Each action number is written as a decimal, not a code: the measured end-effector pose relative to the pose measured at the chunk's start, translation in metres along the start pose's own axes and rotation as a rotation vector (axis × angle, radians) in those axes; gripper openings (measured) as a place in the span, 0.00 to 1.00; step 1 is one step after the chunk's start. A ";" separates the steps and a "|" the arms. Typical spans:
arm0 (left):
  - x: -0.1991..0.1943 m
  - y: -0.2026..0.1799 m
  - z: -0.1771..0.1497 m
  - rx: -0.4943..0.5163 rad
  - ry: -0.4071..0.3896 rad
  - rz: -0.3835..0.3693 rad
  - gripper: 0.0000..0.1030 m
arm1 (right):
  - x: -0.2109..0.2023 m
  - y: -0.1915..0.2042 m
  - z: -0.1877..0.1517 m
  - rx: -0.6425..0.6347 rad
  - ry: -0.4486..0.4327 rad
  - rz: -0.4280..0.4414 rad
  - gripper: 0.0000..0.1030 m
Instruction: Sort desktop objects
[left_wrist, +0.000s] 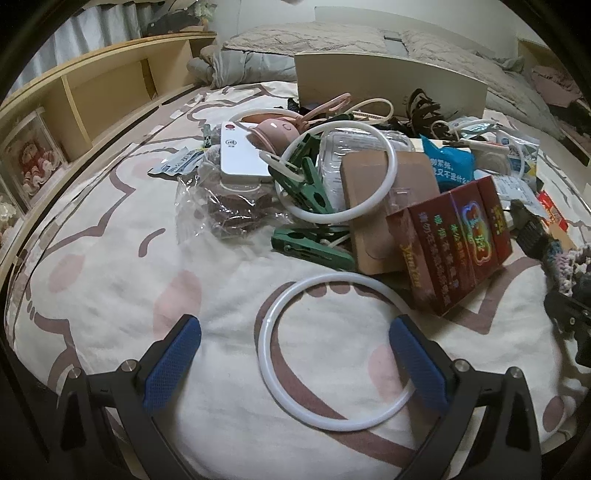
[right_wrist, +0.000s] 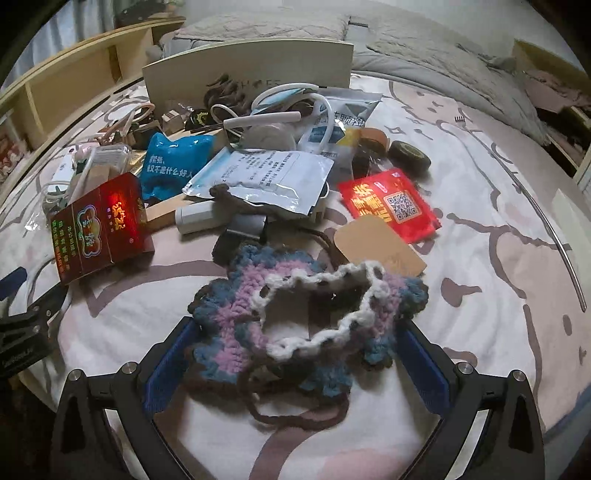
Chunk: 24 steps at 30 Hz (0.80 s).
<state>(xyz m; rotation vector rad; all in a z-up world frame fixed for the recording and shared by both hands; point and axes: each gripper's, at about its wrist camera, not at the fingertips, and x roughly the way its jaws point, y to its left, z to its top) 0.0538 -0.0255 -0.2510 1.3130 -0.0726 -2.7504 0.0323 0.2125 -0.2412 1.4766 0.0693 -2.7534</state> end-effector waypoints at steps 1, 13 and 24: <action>-0.002 0.000 -0.001 -0.004 -0.004 -0.008 1.00 | -0.001 0.000 0.000 -0.002 -0.001 0.008 0.98; -0.010 -0.016 -0.004 0.036 0.000 -0.123 1.00 | -0.005 0.007 0.001 -0.015 -0.015 0.083 0.60; -0.009 -0.013 -0.004 0.023 0.008 -0.102 0.89 | -0.008 0.001 0.002 0.011 -0.029 0.120 0.33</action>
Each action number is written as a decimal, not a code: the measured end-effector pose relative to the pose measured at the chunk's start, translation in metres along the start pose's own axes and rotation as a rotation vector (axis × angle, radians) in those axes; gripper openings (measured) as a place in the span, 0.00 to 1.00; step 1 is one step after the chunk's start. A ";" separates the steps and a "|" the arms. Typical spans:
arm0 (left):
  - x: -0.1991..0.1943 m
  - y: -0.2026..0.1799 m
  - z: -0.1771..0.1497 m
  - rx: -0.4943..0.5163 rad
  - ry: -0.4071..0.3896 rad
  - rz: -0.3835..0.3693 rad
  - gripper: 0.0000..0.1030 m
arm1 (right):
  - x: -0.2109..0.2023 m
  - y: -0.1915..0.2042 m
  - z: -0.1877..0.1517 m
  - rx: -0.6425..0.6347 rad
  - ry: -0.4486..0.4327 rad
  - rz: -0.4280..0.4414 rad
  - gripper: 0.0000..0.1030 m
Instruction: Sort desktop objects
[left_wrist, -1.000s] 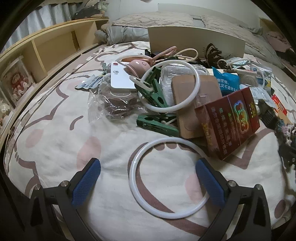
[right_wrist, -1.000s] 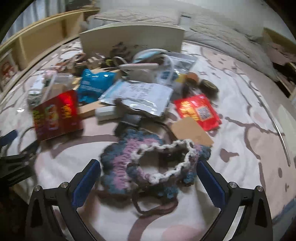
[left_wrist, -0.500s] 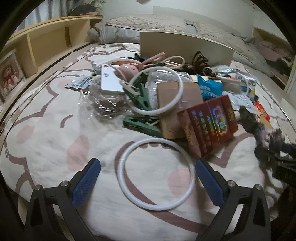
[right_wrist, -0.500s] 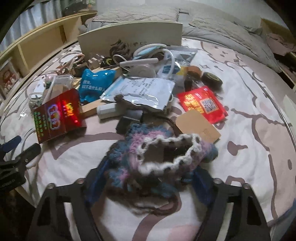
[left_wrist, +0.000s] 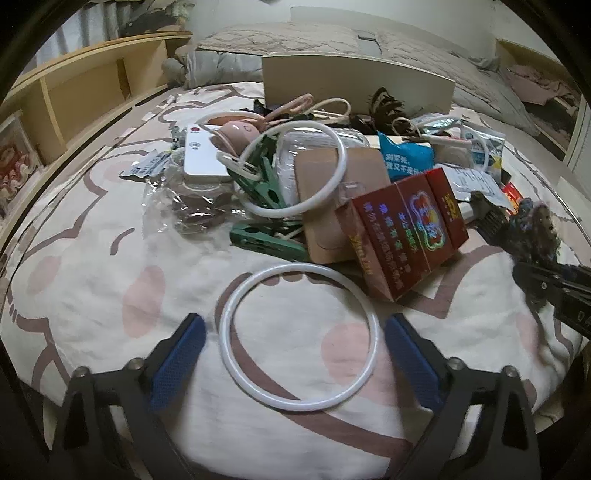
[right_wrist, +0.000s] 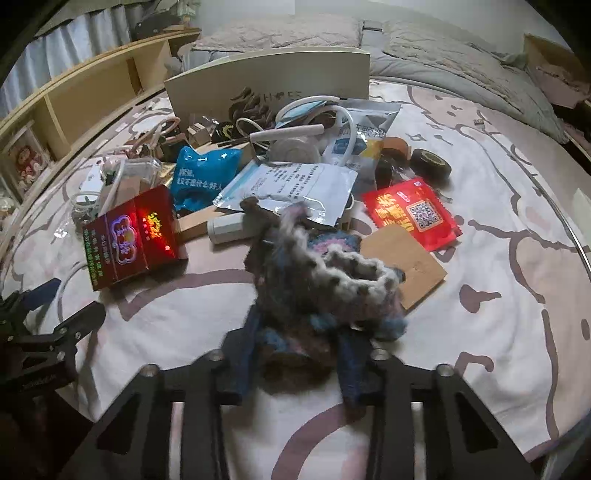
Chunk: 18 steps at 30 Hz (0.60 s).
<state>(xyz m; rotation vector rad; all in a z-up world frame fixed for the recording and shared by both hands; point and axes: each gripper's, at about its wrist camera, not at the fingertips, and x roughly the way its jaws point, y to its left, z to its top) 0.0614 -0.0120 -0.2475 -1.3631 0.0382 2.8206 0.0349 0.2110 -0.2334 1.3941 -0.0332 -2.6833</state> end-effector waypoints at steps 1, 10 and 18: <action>0.000 0.001 0.000 -0.004 -0.002 0.002 0.84 | 0.000 0.000 0.000 0.000 -0.002 0.000 0.33; -0.005 0.004 0.002 -0.020 -0.014 -0.026 0.82 | -0.009 -0.002 0.000 0.014 -0.026 0.041 0.20; -0.009 0.008 0.005 -0.049 -0.027 -0.034 0.82 | -0.025 -0.002 0.003 0.022 -0.072 0.077 0.17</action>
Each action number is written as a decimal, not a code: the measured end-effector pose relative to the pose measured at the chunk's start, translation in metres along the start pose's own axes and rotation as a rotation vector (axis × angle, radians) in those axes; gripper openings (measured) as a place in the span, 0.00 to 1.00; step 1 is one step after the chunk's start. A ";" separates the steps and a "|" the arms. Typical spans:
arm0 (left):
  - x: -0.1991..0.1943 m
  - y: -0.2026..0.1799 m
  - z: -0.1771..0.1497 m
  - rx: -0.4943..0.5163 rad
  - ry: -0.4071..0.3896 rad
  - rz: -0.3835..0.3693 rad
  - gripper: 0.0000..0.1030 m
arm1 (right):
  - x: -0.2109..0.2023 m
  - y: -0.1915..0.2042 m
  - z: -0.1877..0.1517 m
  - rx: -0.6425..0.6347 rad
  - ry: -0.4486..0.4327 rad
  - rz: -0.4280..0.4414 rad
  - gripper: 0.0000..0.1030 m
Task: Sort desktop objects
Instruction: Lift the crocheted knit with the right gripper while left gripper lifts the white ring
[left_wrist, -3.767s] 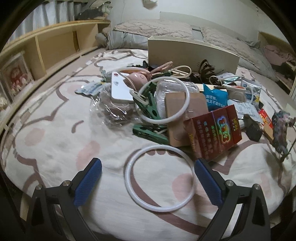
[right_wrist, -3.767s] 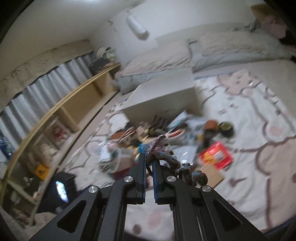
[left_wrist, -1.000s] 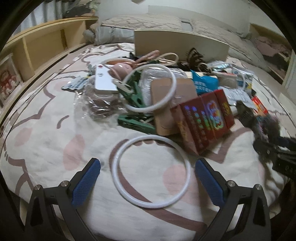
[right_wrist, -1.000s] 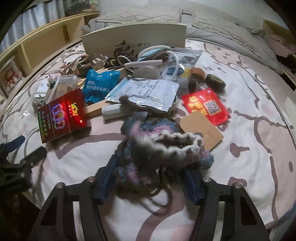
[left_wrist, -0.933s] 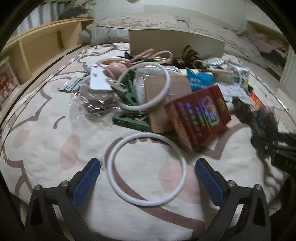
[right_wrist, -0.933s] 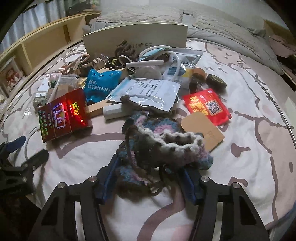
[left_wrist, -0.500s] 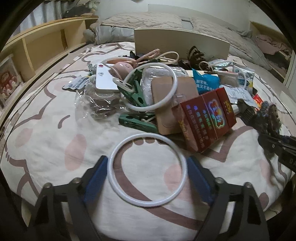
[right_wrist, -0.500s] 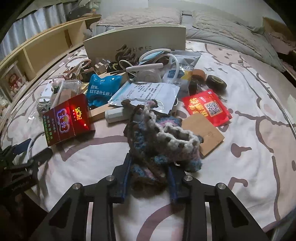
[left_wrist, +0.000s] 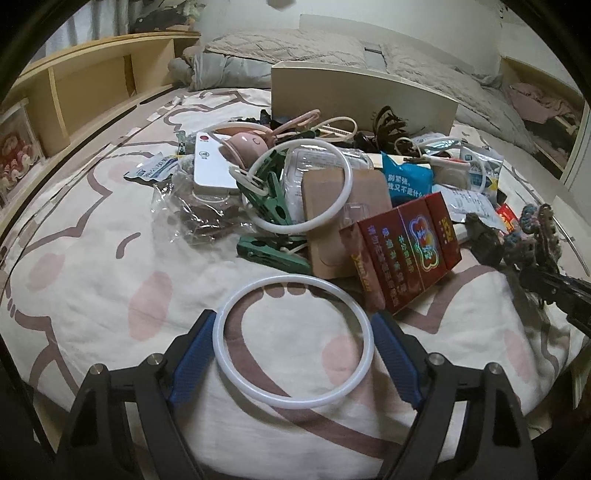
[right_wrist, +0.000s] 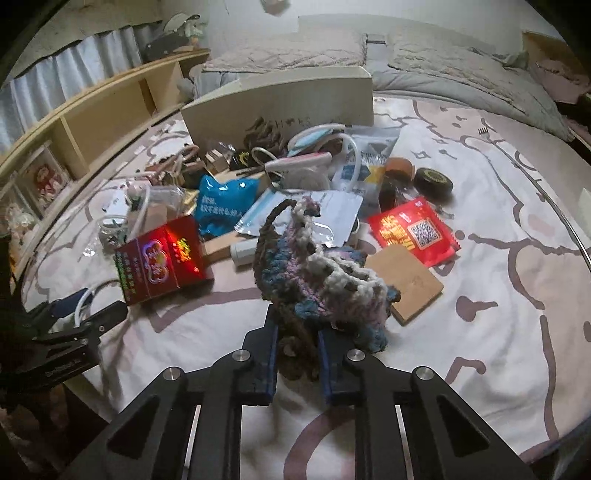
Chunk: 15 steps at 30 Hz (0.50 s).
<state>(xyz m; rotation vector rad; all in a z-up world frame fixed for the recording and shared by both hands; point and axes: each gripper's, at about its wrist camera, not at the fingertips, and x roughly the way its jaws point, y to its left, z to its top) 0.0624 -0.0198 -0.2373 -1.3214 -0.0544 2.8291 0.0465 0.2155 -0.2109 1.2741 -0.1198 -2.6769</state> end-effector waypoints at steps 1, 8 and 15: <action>-0.001 0.001 0.001 -0.003 -0.002 0.000 0.82 | -0.002 0.000 0.001 0.000 -0.006 0.003 0.17; -0.010 0.002 0.006 -0.017 -0.025 -0.014 0.82 | -0.017 -0.001 0.007 0.014 -0.041 0.016 0.17; -0.022 -0.006 0.013 0.016 -0.055 -0.032 0.82 | -0.033 0.004 0.012 -0.001 -0.074 0.012 0.17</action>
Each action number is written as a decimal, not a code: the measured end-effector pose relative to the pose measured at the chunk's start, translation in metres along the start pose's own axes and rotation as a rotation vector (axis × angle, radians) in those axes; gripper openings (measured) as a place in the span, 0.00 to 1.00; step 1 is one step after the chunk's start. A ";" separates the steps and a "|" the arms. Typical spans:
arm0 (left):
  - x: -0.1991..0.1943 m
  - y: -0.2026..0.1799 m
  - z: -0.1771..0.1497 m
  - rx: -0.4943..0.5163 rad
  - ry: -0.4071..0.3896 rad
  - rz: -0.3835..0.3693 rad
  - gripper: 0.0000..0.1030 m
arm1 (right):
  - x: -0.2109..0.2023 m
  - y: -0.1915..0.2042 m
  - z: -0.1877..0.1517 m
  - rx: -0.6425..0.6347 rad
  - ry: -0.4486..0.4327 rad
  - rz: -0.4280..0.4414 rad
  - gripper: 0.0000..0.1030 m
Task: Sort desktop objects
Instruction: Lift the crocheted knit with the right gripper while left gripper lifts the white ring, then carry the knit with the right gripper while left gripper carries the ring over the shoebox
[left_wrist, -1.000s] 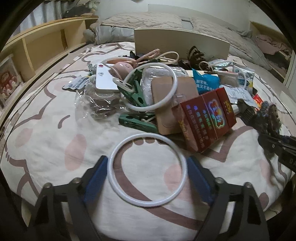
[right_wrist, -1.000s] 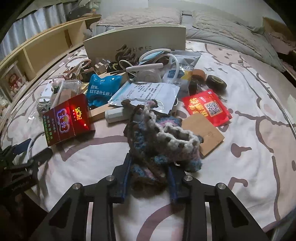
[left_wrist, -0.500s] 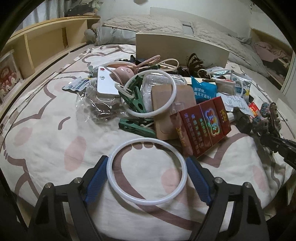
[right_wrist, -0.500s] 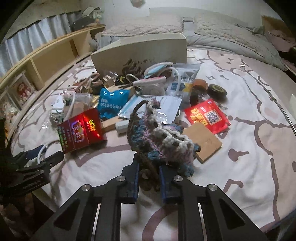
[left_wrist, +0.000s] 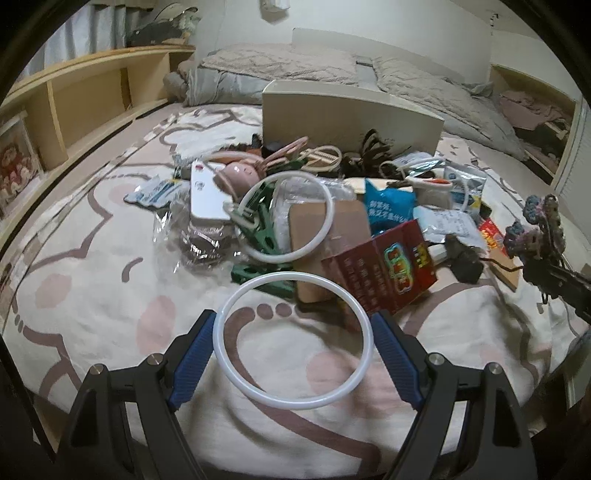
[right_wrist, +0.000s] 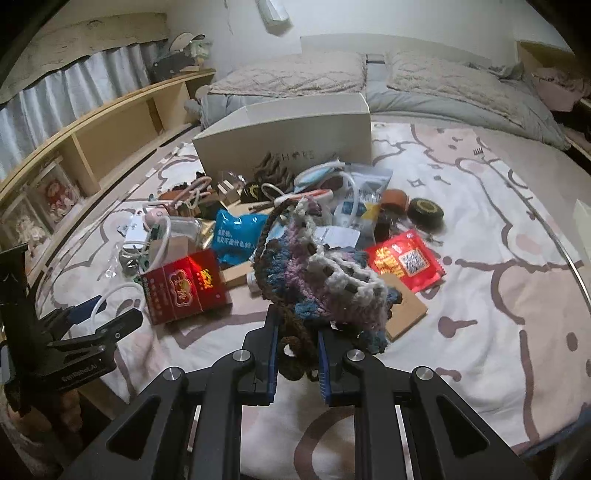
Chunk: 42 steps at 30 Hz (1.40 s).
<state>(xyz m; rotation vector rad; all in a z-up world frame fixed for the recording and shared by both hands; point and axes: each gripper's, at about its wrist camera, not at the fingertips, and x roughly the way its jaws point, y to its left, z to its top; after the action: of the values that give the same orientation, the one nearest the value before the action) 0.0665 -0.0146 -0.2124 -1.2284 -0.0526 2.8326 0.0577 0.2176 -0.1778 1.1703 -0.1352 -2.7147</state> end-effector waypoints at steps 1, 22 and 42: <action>-0.002 -0.001 0.001 0.001 -0.006 -0.003 0.82 | -0.002 0.002 0.001 -0.004 -0.006 0.000 0.17; -0.085 -0.007 0.060 -0.022 -0.154 -0.062 0.82 | -0.086 0.054 0.048 -0.170 -0.168 0.055 0.17; -0.126 -0.029 0.174 0.012 -0.233 -0.101 0.82 | -0.128 0.057 0.168 -0.187 -0.196 0.146 0.17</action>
<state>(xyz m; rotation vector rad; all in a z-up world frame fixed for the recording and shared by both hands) 0.0267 0.0048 0.0001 -0.8611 -0.1040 2.8668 0.0291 0.1892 0.0377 0.8113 0.0071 -2.6408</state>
